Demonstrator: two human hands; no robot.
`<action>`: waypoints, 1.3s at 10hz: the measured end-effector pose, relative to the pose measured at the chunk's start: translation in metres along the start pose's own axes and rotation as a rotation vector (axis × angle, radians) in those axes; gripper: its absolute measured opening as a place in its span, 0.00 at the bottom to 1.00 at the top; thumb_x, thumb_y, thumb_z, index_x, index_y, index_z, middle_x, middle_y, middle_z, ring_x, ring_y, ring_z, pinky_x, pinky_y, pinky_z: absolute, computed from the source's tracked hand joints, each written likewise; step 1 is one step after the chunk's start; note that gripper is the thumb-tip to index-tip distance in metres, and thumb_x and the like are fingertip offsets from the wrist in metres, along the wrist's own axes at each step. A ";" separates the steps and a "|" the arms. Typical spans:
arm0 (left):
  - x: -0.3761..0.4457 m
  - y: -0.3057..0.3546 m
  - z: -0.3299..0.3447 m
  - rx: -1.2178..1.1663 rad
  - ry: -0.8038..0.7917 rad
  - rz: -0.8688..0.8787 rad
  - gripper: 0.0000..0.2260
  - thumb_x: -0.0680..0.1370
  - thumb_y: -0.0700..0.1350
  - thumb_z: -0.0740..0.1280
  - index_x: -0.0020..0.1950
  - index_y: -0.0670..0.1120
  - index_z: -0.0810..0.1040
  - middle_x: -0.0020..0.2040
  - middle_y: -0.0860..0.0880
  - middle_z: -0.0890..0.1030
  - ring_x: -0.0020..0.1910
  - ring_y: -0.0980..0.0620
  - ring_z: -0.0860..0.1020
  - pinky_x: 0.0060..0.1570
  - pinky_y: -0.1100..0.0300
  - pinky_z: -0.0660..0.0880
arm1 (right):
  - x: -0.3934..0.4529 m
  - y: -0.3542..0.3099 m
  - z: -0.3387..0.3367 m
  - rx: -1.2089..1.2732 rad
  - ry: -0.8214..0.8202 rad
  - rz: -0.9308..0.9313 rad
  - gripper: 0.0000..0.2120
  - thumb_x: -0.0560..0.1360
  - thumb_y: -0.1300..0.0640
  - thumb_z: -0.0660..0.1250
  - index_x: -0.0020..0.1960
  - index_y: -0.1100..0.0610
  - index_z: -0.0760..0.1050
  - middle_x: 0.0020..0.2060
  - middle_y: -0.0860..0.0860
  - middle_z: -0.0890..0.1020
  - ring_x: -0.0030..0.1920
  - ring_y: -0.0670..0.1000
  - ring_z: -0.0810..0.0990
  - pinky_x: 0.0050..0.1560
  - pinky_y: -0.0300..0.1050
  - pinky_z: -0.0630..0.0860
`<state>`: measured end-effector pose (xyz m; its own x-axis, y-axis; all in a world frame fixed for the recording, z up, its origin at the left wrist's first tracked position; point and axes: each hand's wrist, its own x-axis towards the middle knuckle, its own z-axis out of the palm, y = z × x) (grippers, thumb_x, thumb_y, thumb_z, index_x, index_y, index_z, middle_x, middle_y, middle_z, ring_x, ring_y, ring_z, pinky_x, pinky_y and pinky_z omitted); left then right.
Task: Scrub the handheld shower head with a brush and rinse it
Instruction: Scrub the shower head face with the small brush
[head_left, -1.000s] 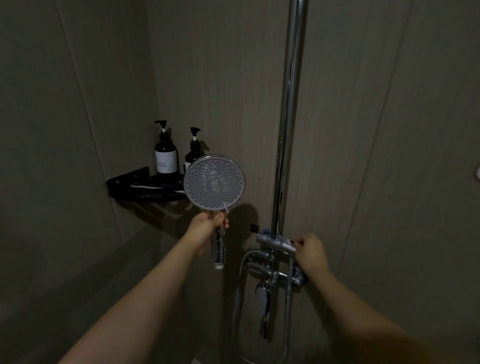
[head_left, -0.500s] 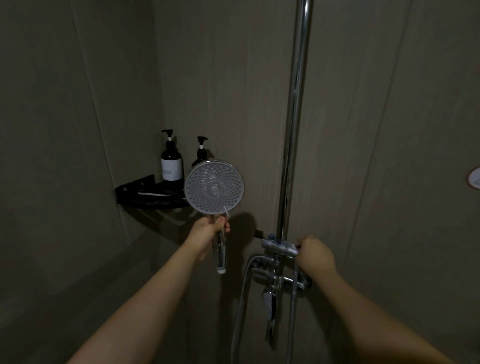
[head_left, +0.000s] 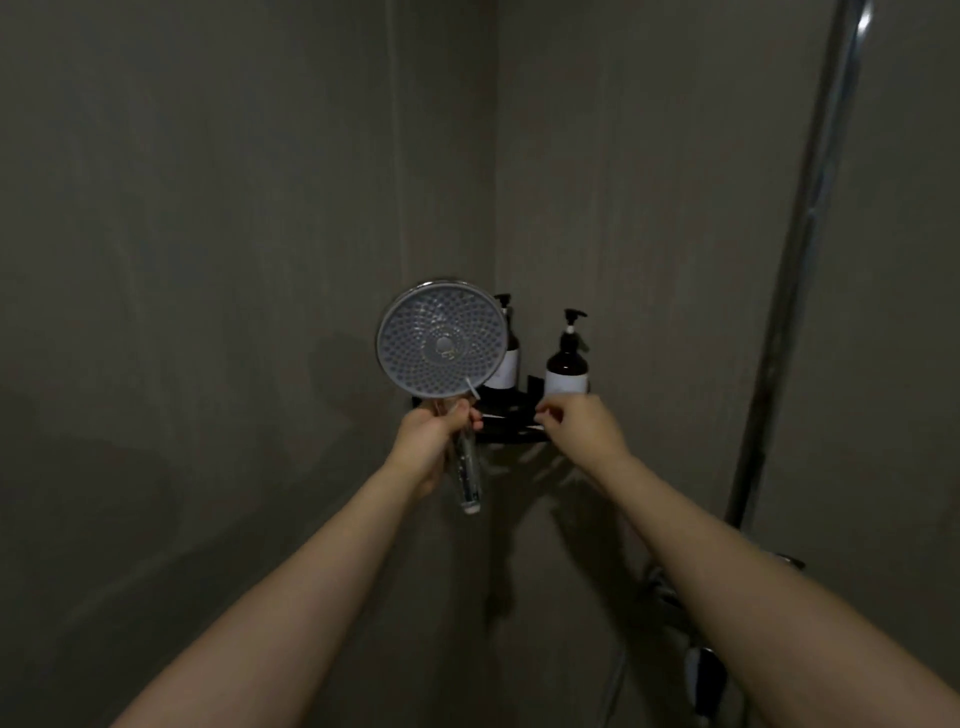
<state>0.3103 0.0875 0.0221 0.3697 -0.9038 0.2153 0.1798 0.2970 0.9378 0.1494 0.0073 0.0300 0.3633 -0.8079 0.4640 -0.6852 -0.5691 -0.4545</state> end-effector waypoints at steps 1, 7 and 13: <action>-0.002 0.015 -0.027 -0.020 0.026 0.016 0.07 0.79 0.38 0.59 0.44 0.41 0.75 0.37 0.47 0.80 0.31 0.58 0.80 0.40 0.64 0.78 | 0.039 -0.024 0.005 -0.025 -0.111 -0.002 0.13 0.77 0.56 0.63 0.53 0.63 0.81 0.50 0.60 0.83 0.51 0.58 0.80 0.48 0.45 0.74; 0.027 0.040 -0.052 -0.046 0.262 0.096 0.07 0.80 0.39 0.58 0.44 0.44 0.73 0.32 0.47 0.76 0.29 0.54 0.77 0.32 0.60 0.77 | 0.153 0.004 0.096 -0.370 -0.635 -0.070 0.12 0.78 0.61 0.57 0.59 0.62 0.72 0.36 0.51 0.68 0.39 0.49 0.69 0.53 0.42 0.69; -0.002 0.042 -0.066 0.309 0.322 -0.002 0.13 0.78 0.44 0.62 0.34 0.44 0.70 0.28 0.45 0.72 0.20 0.53 0.69 0.22 0.65 0.68 | 0.087 -0.046 0.000 0.500 0.082 -0.199 0.08 0.79 0.61 0.59 0.43 0.63 0.72 0.35 0.54 0.76 0.41 0.52 0.73 0.36 0.40 0.67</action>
<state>0.3773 0.1223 0.0436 0.6438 -0.7475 0.1637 -0.0821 0.1453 0.9860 0.2122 -0.0368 0.0914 0.3911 -0.6737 0.6270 -0.2169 -0.7296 -0.6486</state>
